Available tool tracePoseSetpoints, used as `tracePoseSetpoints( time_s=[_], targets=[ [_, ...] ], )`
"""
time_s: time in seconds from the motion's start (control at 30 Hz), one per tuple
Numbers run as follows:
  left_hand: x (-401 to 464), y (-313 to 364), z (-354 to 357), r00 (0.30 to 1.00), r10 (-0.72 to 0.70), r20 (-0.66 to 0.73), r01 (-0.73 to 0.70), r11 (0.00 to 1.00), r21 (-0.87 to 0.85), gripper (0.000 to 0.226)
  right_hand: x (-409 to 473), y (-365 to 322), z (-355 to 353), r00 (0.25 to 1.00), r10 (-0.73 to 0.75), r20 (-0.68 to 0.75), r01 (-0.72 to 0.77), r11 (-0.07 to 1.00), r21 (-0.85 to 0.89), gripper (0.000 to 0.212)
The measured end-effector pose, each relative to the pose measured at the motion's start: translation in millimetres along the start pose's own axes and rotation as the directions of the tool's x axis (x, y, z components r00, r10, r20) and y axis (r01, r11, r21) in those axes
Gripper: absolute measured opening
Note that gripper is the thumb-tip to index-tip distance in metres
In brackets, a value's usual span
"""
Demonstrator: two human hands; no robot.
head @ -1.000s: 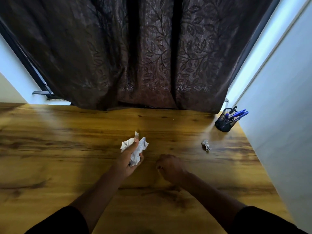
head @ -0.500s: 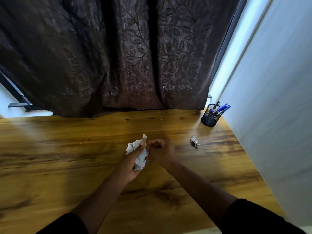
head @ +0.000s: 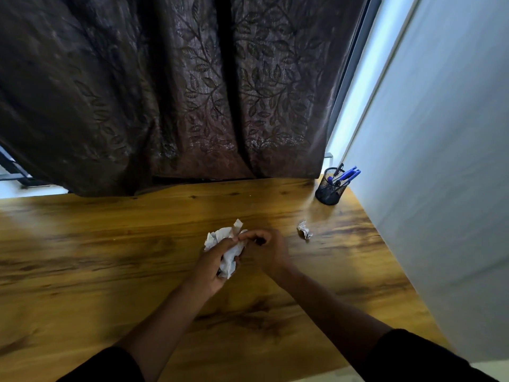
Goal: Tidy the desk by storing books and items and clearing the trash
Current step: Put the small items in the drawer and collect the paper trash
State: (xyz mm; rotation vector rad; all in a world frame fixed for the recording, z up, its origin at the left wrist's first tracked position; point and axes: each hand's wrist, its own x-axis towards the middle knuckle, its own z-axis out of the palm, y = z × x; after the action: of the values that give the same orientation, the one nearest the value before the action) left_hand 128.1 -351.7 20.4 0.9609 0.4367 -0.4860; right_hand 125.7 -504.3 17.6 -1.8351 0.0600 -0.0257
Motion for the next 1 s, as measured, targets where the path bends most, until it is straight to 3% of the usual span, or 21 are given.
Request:
tracePoseSetpoints(
  time_s=[0.1, 0.17, 0.27, 0.3, 0.37, 0.5, 0.6, 0.77, 0.83, 1.0],
  targets=[
    [6.8, -7.2, 5.4, 0.999, 0.005, 0.033, -0.004, 1.000, -0.024, 0.014, 5.7, 13.3, -21.5, 0.992, -0.016, -0.128, 0.003, 0.995, -0.098, 0.013],
    [9.8, -11.8, 6.7, 0.999, 0.001, 0.032, 0.001, 0.999, -0.054, 0.021, 15.9, 29.6, -42.8, 0.976, -0.029, -0.214, -0.044, 0.942, -0.332, 0.023],
    [13.5, -19.6, 9.8, 0.999, -0.019, 0.033, 0.021, 0.998, -0.065, 0.033, 32.0, 52.9, -78.8, 0.980, -0.011, -0.200, -0.146, 0.646, -0.750, 0.057],
    [16.2, -23.3, 10.4, 0.999, -0.025, 0.025, 0.026, 0.998, -0.060, 0.038, 35.4, 58.4, -89.4, 0.985, -0.012, -0.173, -0.138, 0.552, -0.823, 0.062],
    [18.7, -28.0, 12.9, 0.999, -0.031, -0.008, 0.030, 0.998, -0.055, 0.042, 42.3, 68.6, -106.9, 0.994, 0.021, -0.110, -0.107, 0.483, -0.869, 0.059],
    [19.3, -34.9, 20.2, 0.999, -0.014, -0.053, 0.012, 0.999, -0.034, 0.040, 52.8, 77.7, -127.0, 0.999, 0.045, -0.014, -0.036, 0.546, -0.837, 0.038],
    [20.6, -39.9, 19.8, 0.996, 0.002, -0.088, -0.007, 0.998, -0.056, 0.041, 58.6, 74.0, -122.2, 1.000, 0.010, 0.016, 0.005, 0.685, -0.728, 0.026],
    [13.3, -47.8, 12.6, 0.988, 0.026, -0.153, -0.042, 0.994, -0.103, 0.029, 50.5, 35.7, -79.0, 0.990, -0.057, 0.133, 0.093, 0.955, -0.281, 0.010],
    [10.5, -51.1, 5.2, 0.971, 0.038, -0.235, -0.053, 0.997, -0.056, 0.024, 42.6, 20.2, -56.1, 0.981, -0.052, 0.186, 0.073, 0.992, -0.104, 0.014],
    [-10.6, -53.6, -10.9, 0.950, 0.115, -0.291, -0.139, 0.988, -0.062, 0.021, 20.2, 3.4, -7.0, 0.931, -0.126, 0.344, 0.143, 0.989, -0.023, 0.011]
  ],
)
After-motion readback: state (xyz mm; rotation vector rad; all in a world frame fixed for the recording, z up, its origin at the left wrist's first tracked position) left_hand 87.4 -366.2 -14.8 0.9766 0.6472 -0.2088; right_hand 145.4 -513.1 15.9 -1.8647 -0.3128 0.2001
